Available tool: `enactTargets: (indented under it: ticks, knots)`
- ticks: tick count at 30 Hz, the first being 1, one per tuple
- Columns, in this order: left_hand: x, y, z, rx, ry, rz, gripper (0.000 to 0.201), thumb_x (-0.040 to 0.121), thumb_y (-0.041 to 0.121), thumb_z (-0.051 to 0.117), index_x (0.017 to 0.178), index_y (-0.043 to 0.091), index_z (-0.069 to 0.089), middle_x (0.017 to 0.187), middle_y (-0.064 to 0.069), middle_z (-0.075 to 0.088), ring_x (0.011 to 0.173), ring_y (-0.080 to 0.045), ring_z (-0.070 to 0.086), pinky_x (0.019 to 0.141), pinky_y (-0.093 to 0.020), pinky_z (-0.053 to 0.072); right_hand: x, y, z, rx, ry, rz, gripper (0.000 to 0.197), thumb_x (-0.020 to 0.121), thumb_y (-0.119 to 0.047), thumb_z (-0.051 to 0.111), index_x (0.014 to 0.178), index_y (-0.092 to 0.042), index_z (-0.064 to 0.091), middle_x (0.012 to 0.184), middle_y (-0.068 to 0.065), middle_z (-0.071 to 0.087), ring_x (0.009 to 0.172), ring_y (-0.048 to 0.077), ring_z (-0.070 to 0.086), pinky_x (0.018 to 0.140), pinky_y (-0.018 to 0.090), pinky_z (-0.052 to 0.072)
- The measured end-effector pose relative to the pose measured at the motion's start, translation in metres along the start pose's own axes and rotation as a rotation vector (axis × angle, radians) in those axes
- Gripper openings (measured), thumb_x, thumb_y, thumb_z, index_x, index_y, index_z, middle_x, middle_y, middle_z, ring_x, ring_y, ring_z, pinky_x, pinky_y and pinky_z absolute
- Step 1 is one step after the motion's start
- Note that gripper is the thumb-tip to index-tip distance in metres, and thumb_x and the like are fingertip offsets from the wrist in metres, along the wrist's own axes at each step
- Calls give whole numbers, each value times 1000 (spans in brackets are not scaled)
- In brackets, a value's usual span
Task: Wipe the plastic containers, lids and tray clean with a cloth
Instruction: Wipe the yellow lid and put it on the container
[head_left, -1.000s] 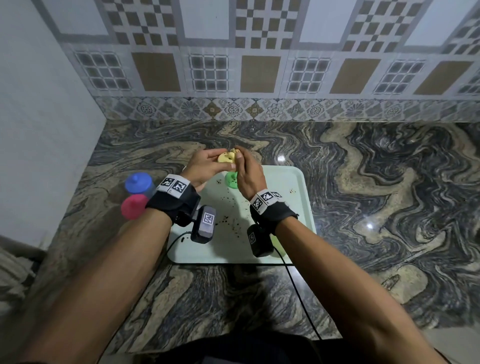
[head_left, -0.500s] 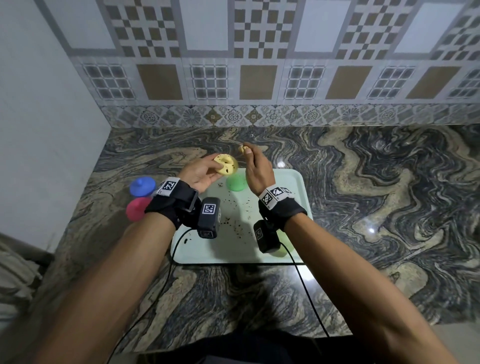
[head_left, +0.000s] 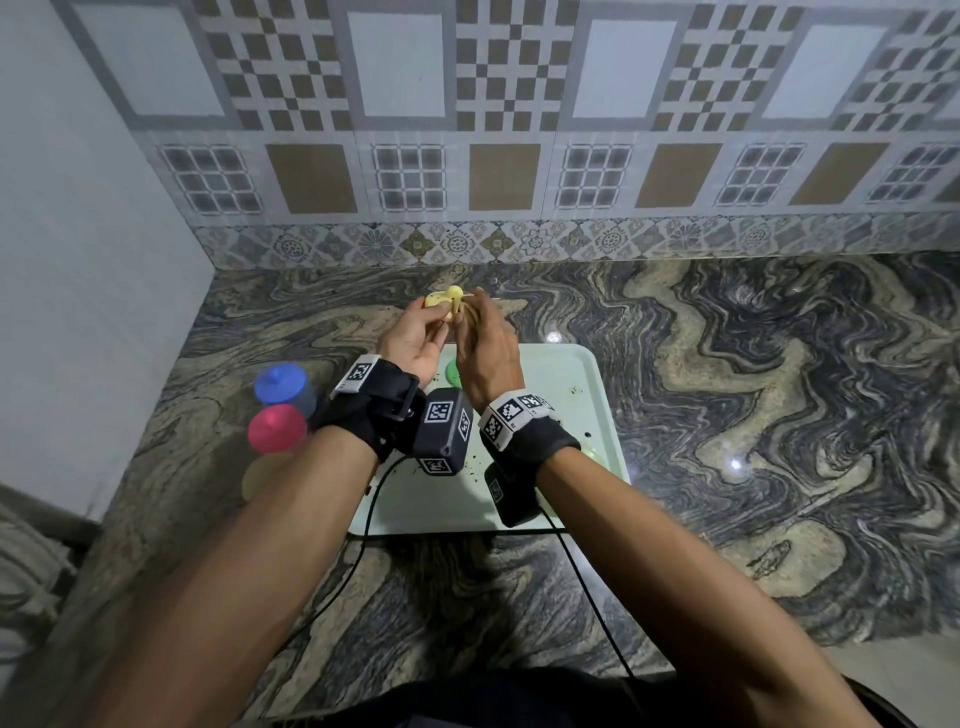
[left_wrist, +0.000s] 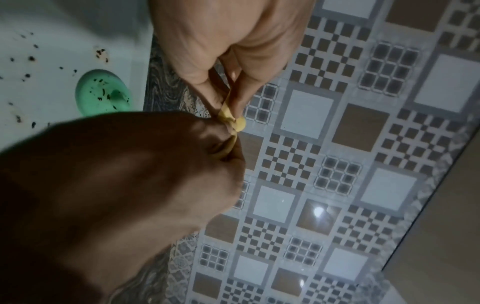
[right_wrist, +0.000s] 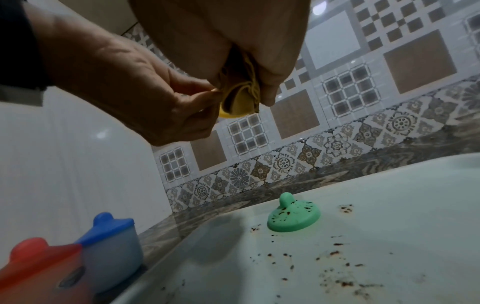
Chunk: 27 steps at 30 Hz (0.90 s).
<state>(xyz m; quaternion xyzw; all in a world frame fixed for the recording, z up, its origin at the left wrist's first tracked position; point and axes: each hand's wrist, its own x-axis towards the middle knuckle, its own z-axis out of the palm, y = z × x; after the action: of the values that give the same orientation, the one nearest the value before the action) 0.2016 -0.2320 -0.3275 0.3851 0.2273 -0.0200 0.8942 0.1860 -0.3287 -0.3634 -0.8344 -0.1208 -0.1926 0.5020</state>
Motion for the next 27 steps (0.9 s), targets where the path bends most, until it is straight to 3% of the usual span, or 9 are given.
enactTargets:
  ticks: [3,6,8,12,15,17,20,24,27]
  knots:
    - [-4,0,-1,25,28,103,24,87,-13,57,93,10,58,90,-8,67,84,-16,65,88,-27,55,4,-5,-4,25,45,51,20,101,-19,47,113,-6,56,103,10,67,86,23,61,69,23,36]
    - [-13,5,-2,115,26,234,31,82,-15,63,105,6,60,97,-8,68,87,-16,67,73,-26,58,9,-9,-12,45,38,103,22,101,-18,49,116,-5,59,103,11,69,84,15,56,70,16,31]
    - [-17,7,-2,171,1,280,39,82,-13,64,117,2,61,98,-6,69,87,-14,69,72,-25,59,12,-10,-15,78,11,133,25,101,-20,49,121,-8,59,108,8,69,87,14,58,74,16,35]
    - [-20,14,-6,224,-65,264,43,84,-10,63,125,3,59,98,-2,71,86,-11,69,72,-22,58,18,-15,-21,187,-13,136,28,101,-26,50,124,-16,61,120,2,68,103,8,59,91,20,45]
    - [-23,18,-10,259,-172,215,40,87,-10,59,125,2,58,97,-2,72,85,-10,71,69,-20,56,26,-21,-27,248,-55,141,29,102,-25,47,125,-18,64,117,-2,68,104,6,61,88,12,46]
    - [-23,21,-14,250,-211,196,39,88,-10,57,125,0,57,101,-5,72,87,-13,71,72,-23,58,33,-20,-29,245,-82,177,31,102,-30,47,127,-20,63,119,-1,69,107,9,63,94,24,51]
    - [-22,28,-15,198,-185,204,39,87,-8,60,124,0,57,101,-8,71,86,-16,72,69,-23,58,33,-19,-30,238,25,201,36,102,-34,43,132,-23,59,132,2,63,121,15,58,105,41,46]
    - [-21,30,-7,192,-182,225,27,87,-8,60,112,4,62,88,-3,75,79,-13,72,68,-21,57,13,-22,-20,180,-24,77,41,103,-25,42,142,-17,50,152,7,42,144,18,34,118,43,31]
    - [-25,34,-9,274,-305,194,26,89,-8,56,109,7,63,91,-2,75,85,-13,71,75,-25,58,18,-27,-27,264,-13,56,38,100,-24,41,135,-17,57,141,6,55,133,19,48,111,44,40]
